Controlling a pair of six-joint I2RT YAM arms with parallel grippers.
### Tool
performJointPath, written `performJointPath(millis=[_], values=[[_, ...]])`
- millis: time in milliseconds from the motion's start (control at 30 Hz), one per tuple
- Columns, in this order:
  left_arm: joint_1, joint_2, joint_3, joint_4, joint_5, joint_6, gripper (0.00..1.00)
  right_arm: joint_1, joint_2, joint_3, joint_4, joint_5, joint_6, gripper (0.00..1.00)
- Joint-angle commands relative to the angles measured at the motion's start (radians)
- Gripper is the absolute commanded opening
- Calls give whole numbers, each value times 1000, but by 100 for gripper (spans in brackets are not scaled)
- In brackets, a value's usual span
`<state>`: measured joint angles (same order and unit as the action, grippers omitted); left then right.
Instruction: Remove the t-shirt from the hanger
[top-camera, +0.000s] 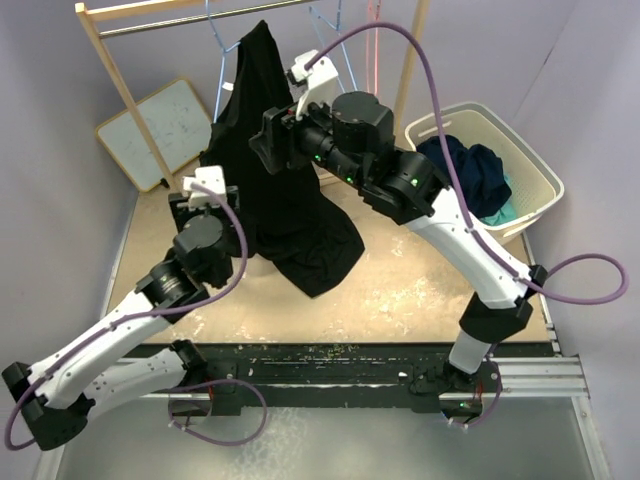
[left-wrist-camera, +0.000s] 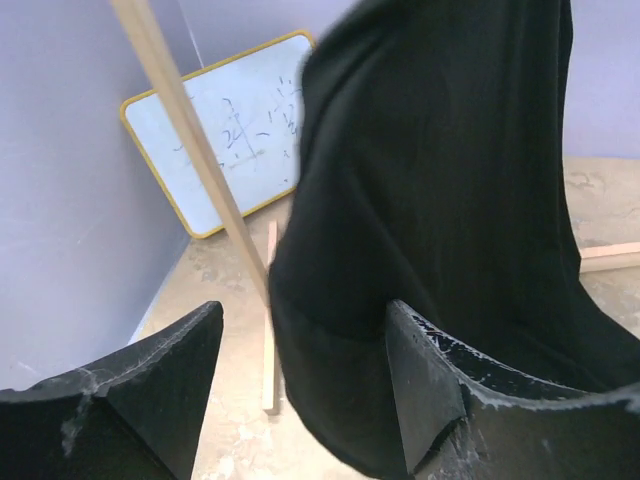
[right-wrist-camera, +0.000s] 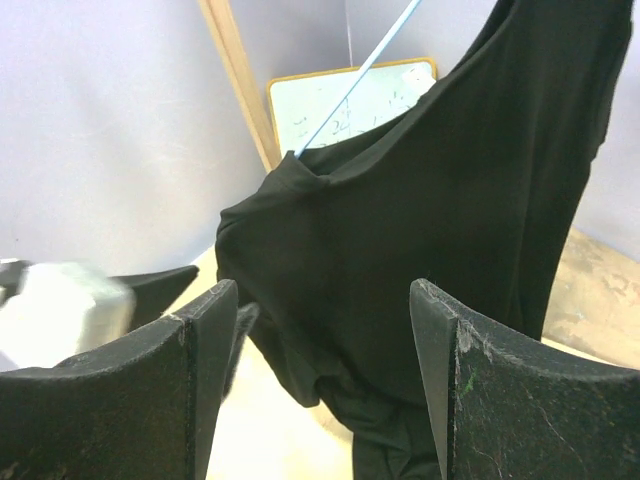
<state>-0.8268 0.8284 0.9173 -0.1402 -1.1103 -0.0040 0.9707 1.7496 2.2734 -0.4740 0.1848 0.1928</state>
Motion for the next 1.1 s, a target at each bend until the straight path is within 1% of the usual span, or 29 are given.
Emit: performJointPath(millis=[0,133,333,500,567,633,733,833,900,967,1067], values=[[63,62,35,135,123,38,71,3,-68,-25,16,48,-31,72],[69,32,-12,181,330,-5,72,3,-67,-7,-2,51,-38,75],[69,-42,-86,286,629,-7,70,3,63,162,-73,25,-42,76],[68,-56,-69,227,938,-19,68,3,163,259,-31,28,-46,79],[68,-58,-60,181,1015,-31,67,3,203,293,-11,32,-50,79],[68,-61,-54,138,1058,-33,66,3,242,319,11,40,-55,80],[68,-89,-56,91,1068,-38,65,3,291,340,12,84,-56,79],[68,-151,-63,46,1079,-47,65,-5,324,337,22,140,-52,76],[68,-199,-62,3,1081,-56,64,-18,343,340,24,153,-52,70],[68,-254,-57,-54,1067,-74,64,-35,350,330,40,154,-44,60],[68,-324,-63,-136,1039,-103,63,-62,336,294,88,169,-38,47]])
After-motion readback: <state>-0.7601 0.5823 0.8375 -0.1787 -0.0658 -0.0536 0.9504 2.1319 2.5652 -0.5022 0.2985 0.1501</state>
